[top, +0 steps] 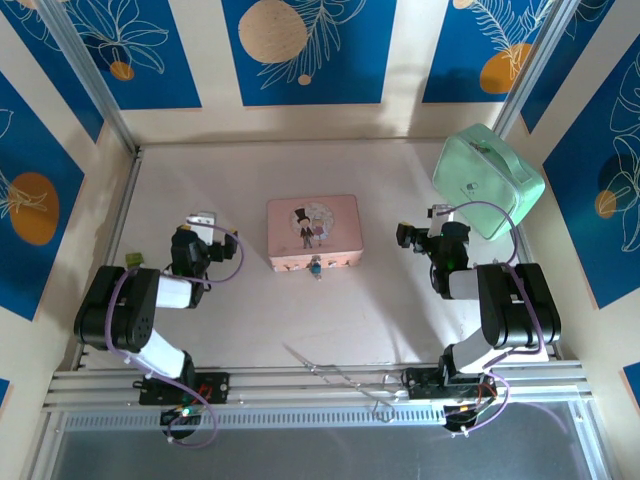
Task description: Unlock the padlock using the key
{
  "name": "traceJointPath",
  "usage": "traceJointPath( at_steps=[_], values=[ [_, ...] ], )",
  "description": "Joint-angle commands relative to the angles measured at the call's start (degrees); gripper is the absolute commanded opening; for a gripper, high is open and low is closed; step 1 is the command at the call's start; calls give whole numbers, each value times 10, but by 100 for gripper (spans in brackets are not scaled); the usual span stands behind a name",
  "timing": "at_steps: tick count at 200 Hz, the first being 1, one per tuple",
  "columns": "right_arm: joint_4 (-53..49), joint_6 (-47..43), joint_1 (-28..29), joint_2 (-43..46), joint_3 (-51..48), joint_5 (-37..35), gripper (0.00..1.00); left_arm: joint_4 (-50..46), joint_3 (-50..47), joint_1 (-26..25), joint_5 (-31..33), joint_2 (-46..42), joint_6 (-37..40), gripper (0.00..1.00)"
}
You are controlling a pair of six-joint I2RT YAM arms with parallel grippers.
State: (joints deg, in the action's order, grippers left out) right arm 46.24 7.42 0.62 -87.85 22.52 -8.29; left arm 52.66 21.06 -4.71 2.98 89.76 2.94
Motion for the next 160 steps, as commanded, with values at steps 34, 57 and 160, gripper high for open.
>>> traceJointPath(
  at_steps=[34, 57, 160],
  values=[
    [4, -10, -3, 7, 11, 10, 99, 4, 8, 8, -11, -2, 0, 99],
    [4, -11, -3, 7, 11, 10, 99, 4, 8, 8, -11, -2, 0, 99],
    [-581, 423, 97, 244, 181, -19, 92, -580, 283, -120, 116, -241, -353, 87]
  ],
)
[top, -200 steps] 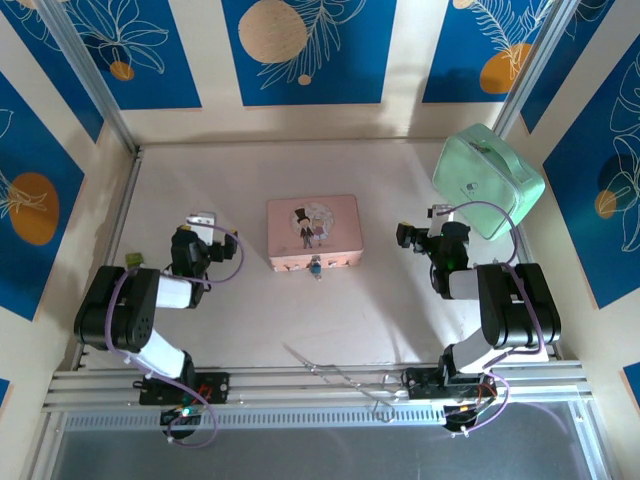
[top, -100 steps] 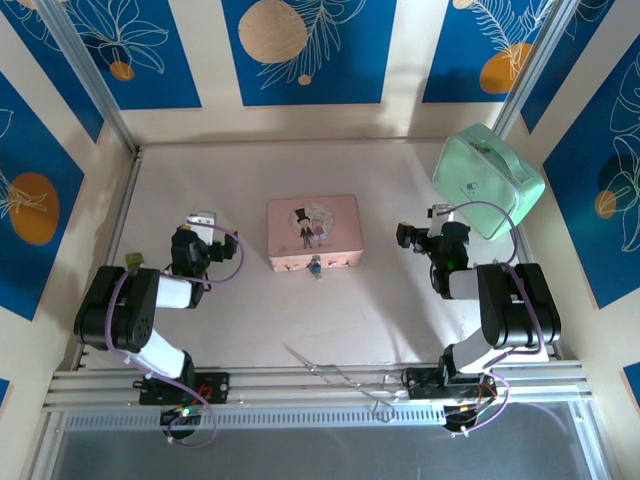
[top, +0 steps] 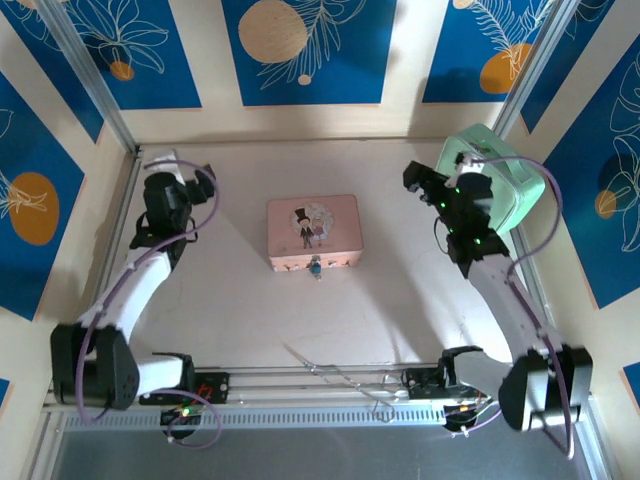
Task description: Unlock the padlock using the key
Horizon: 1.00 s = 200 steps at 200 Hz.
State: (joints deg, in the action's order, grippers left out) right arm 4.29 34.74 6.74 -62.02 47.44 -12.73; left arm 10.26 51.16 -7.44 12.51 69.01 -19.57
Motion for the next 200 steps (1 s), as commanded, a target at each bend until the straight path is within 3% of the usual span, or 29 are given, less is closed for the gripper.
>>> traceJointPath(
  at_steps=[1, 22, 44, 58, 78, 97, 122, 145, 165, 175, 200],
  values=[
    [-165, 147, 42, -13, -68, 19, 92, -157, -19, -100, 23, -35, -129, 87],
    [-230, 122, 199, 8, -47, -134, 95, -194, -37, -234, 52, -37, -156, 87],
    [-273, 110, 343, -7, -20, -209, 97, -200, -58, -356, 47, 2, -198, 84],
    [-261, 128, 426, -12, -34, -262, 99, -193, -71, -393, 22, 21, -239, 83],
    [-160, 151, 511, 12, -108, -290, 99, -167, -105, -397, -20, 23, -310, 81],
    [-63, 159, 491, 18, -160, -160, 96, -153, -119, -397, -25, 19, -318, 82],
    [-50, 175, 403, -55, -141, 20, 87, -164, -100, -392, -27, 38, -300, 82],
    [-60, 144, 415, -95, -113, -8, 85, -172, -85, -380, -26, 51, -297, 80],
    [-113, 161, 415, -131, -74, -38, 74, -169, -86, -360, -35, 63, -306, 77],
    [-152, 185, 417, -150, -51, -58, 74, -163, -87, -351, -47, 70, -310, 75],
    [-169, 186, 425, -185, -23, -46, 66, -142, -92, -338, -73, 80, -312, 67]
  ],
)
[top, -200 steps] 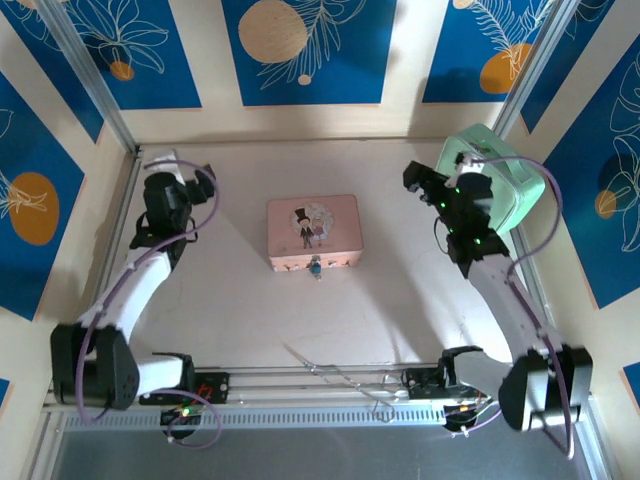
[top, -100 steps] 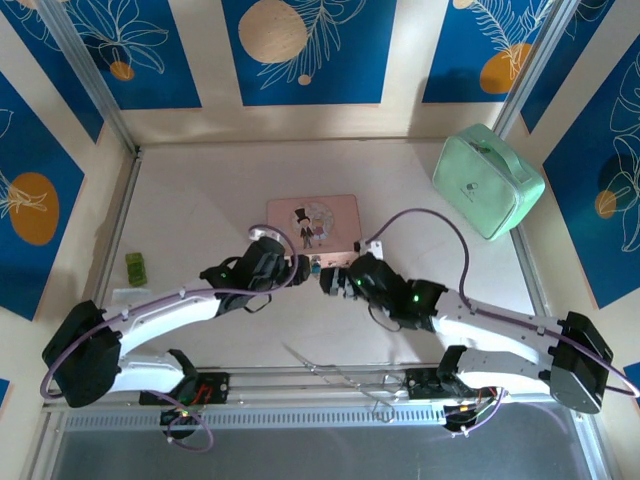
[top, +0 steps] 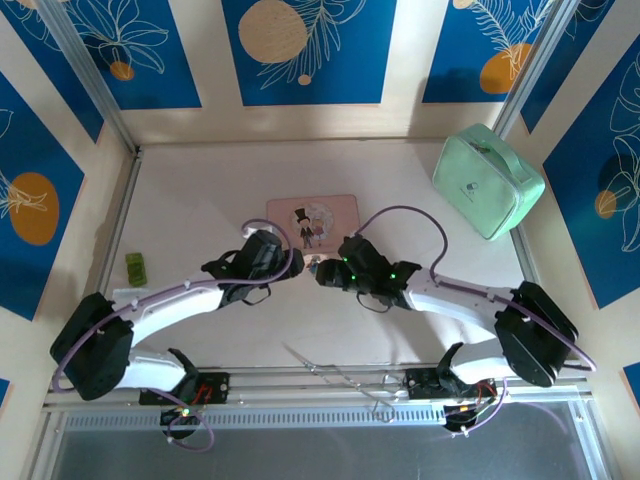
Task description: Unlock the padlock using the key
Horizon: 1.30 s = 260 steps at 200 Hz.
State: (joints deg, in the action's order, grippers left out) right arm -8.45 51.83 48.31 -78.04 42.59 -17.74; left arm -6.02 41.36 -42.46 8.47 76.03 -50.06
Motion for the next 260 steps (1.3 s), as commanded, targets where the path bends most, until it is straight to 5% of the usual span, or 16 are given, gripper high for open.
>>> traceJointPath(
  at_steps=[1, 38, 76, 163, 260],
  values=[
    [-40, 14, 11, -25, 26, 4, 66, 21, 6, 12, -33, 10, -7, 67],
    [24, -59, 102, -43, 22, -138, 82, 4, 9, 29, -35, 11, -8, 66],
    [67, -54, 23, -53, 9, 40, 71, -4, 12, 46, -38, 7, 2, 66],
    [123, -88, -9, -129, 31, 43, 65, 27, 11, 52, -70, 10, -5, 59],
    [-7, -97, 10, -236, 162, -47, 62, 79, -102, 40, -21, -97, -44, 51]
  ],
)
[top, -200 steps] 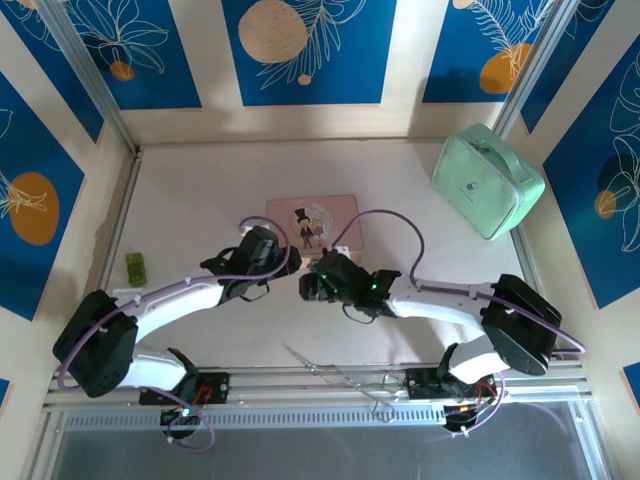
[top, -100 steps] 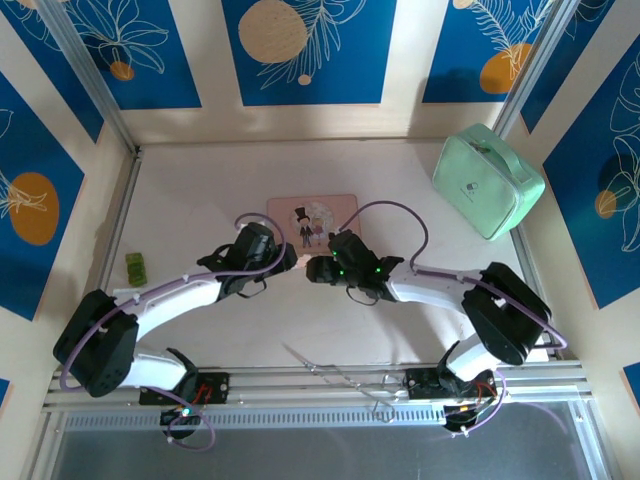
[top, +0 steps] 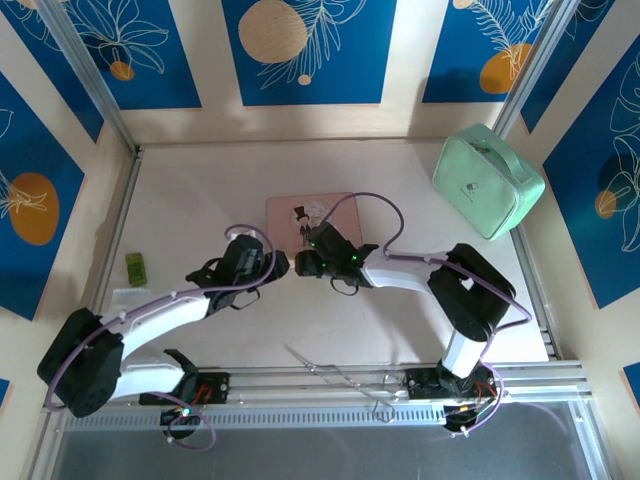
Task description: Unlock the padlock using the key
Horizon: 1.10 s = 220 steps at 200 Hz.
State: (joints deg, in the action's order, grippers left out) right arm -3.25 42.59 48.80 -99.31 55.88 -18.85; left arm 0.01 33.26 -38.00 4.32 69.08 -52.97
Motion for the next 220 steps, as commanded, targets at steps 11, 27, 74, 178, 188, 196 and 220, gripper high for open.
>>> traceJointPath(
  at_steps=[11, 27, 74, 178, 188, 196, 220],
  values=[
    [-70, -4, 6, -32, 38, -41, 61, 23, -30, -5, 22, -32, -21, 51],
    [-73, -5, 9, -36, 44, -48, 61, 31, -40, -9, 19, -34, -27, 50],
    [-116, 11, 8, -52, 75, -62, 54, 36, -47, -18, 21, -34, -29, 49],
    [-131, 6, 8, -55, 82, -50, 37, 59, -54, -23, 15, -20, -34, 49],
    [-141, 9, 7, -56, 86, -50, 35, 60, -54, -24, 15, -19, -35, 49],
    [-146, 10, 8, -55, 88, -49, 33, 61, -54, -24, 15, -18, -35, 49],
    [-151, 10, 8, -54, 88, -41, 29, 70, -56, -29, 14, -13, -41, 49]
  ],
)
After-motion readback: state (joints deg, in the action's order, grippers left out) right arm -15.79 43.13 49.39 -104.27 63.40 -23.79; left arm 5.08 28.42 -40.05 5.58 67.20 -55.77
